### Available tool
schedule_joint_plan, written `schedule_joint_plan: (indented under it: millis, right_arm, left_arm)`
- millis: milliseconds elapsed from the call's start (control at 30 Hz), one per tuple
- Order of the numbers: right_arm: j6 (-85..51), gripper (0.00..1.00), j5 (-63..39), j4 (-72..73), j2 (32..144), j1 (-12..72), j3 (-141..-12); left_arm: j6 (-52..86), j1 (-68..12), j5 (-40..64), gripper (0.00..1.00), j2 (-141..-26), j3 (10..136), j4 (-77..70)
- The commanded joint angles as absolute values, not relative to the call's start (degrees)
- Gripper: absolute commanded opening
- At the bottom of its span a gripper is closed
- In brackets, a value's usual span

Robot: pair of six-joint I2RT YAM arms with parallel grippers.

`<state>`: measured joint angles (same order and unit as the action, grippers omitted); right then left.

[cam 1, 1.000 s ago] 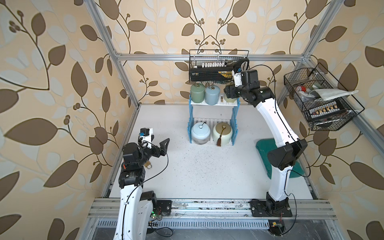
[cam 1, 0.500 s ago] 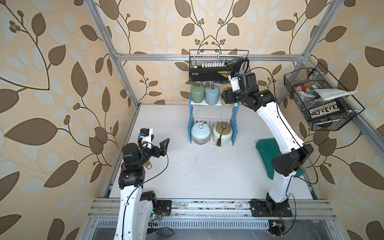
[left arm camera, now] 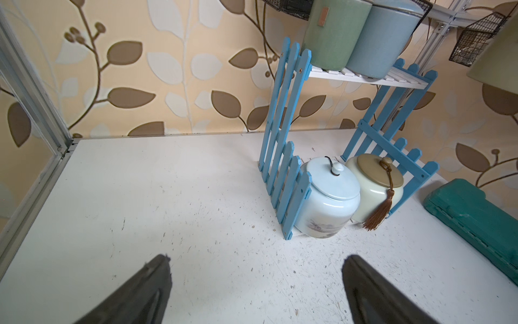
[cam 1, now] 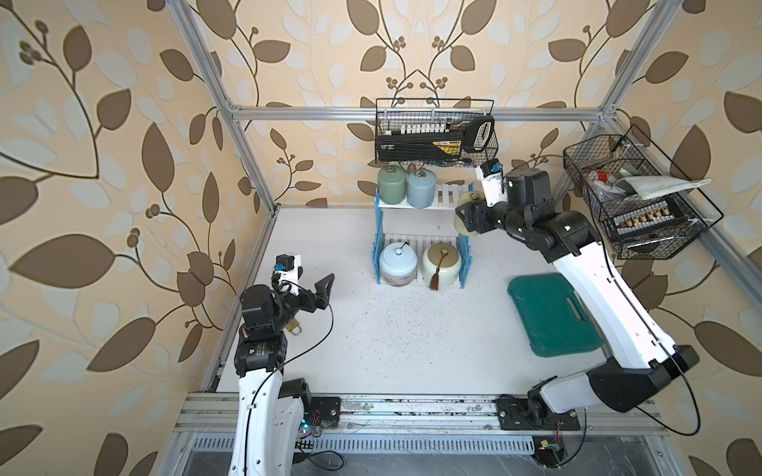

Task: Remove the tea canisters from the shelf
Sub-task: Pick up the tea canister from the shelf, then place the tea canister at the center of the board.

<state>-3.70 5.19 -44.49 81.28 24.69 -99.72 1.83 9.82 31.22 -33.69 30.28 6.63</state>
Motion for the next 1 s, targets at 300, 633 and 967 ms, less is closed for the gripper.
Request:
schedule_joint_plan:
  millis: [300, 633, 967]
  right_arm:
    - [-7.05, 0.46, 2.71, -28.06, 60.00, 27.10, -71.39]
    - [-10.81, 0.44, 3.89, -18.90, 48.88, 27.75, -48.07]
    - [-15.09, 0.43, 9.04, -14.40, 42.28, 28.04, -32.73]
  left_arm:
    - [1.24, 10.55, 31.75, 0.99, -33.90, 29.47, 3.60]
    - [1.45, 10.40, 31.86, 0.99, -34.63, 29.41, 3.39]
    - [1.41, 10.46, 31.82, 0.99, -34.15, 28.96, 2.83]
